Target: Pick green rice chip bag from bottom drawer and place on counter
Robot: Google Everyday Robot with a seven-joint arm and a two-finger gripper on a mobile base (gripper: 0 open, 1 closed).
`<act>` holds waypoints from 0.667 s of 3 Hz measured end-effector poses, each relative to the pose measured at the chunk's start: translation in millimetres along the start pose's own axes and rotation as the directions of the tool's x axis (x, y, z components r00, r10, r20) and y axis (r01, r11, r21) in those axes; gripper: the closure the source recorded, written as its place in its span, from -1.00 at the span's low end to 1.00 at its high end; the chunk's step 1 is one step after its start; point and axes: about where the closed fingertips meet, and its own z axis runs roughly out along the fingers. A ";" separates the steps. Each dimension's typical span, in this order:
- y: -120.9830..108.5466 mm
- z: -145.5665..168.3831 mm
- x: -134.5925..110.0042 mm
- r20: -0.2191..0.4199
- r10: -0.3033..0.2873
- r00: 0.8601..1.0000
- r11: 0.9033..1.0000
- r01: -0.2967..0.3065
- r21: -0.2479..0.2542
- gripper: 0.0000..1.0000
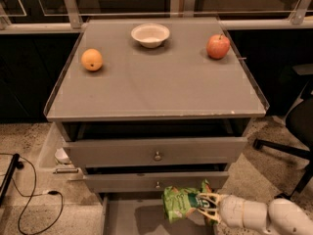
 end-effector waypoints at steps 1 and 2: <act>-39.6 -36.6 -52.0 0.018 -0.081 0.997 0.995 0.079 0.056 1.00; -39.6 -36.5 -52.0 0.018 -0.081 0.997 0.995 0.079 0.056 1.00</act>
Offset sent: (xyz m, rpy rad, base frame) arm 0.0140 -0.0106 0.0600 -0.0048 -0.0827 -0.0041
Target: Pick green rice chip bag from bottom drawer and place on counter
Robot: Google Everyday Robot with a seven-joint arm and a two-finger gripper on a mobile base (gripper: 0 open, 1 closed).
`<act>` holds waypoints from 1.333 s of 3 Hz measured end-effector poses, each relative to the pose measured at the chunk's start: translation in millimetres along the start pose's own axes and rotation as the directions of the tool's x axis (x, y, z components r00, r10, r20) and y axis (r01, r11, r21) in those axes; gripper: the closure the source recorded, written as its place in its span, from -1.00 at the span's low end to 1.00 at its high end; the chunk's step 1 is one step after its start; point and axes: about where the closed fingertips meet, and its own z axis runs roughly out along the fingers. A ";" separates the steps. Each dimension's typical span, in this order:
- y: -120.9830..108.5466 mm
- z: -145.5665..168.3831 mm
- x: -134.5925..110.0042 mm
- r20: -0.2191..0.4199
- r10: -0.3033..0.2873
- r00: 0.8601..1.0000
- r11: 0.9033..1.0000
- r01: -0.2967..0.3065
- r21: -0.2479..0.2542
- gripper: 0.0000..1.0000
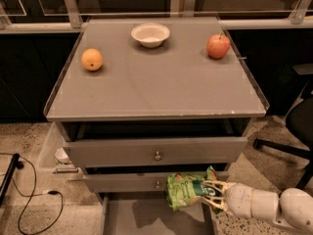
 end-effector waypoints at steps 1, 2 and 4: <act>-22.0 -23.0 -34.8 0.036 -0.068 0.997 0.997 0.067 0.027 1.00; -54.9 -60.0 -98.0 0.086 -0.175 0.981 0.985 0.174 0.021 1.00; -93.8 -117.9 -212.9 0.041 -0.370 0.928 0.927 0.371 -0.046 1.00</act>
Offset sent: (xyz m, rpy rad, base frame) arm -0.0041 -0.0137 0.2334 -0.0107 -0.2762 0.2329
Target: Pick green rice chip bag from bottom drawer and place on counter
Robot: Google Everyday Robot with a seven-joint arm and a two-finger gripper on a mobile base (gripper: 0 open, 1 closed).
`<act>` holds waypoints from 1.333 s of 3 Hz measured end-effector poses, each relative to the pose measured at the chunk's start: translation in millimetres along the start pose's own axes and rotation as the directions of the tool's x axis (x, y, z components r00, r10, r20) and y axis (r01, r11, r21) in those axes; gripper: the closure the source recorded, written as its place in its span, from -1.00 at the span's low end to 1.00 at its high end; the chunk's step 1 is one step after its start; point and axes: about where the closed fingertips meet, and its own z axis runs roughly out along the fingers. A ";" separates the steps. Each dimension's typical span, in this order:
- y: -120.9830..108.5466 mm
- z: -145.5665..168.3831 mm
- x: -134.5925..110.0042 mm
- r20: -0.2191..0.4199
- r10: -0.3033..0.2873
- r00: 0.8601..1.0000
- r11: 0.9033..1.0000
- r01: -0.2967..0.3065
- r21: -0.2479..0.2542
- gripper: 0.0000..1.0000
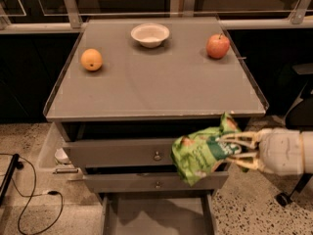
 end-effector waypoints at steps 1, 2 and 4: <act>-51.2 -25.3 -48.1 -0.070 -0.089 0.994 0.996 0.089 0.005 1.00; -109.5 -47.6 -71.2 -0.076 -0.103 0.992 0.992 0.109 0.070 1.00; -127.7 -35.5 -61.2 -0.061 -0.116 0.991 0.992 0.119 0.046 1.00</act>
Offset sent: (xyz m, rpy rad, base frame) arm 0.0555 -0.0067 0.1933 -0.0230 -0.1611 -0.0831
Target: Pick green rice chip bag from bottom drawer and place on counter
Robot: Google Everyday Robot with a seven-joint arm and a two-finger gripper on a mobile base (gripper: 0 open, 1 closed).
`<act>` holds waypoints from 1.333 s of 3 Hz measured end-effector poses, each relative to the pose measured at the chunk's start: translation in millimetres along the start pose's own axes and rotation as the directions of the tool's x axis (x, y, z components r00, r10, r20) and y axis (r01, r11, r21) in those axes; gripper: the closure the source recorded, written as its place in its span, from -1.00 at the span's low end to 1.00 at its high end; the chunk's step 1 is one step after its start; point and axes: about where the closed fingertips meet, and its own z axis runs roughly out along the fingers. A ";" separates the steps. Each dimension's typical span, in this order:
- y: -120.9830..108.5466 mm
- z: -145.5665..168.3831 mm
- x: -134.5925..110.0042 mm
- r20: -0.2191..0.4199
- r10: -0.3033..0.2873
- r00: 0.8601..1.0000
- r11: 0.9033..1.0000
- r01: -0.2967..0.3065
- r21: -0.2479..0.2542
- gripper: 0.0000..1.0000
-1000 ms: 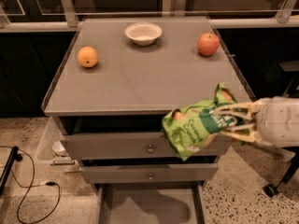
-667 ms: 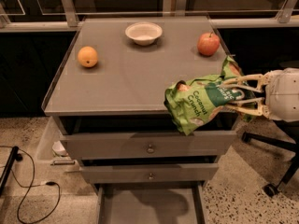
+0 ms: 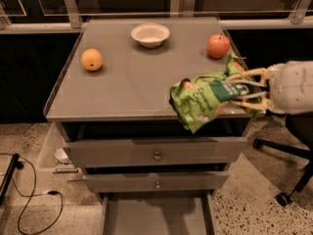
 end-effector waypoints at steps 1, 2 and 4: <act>-34.7 29.2 39.2 0.009 0.016 1.000 0.999 -0.016 -0.029 1.00; -64.2 66.8 67.8 0.031 0.041 0.999 0.998 -0.040 -0.055 1.00; -85.5 92.3 116.8 -0.091 0.206 0.974 0.979 -0.206 0.005 1.00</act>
Offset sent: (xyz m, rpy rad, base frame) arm 0.1786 0.0215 -0.0286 0.0237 0.1062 0.0522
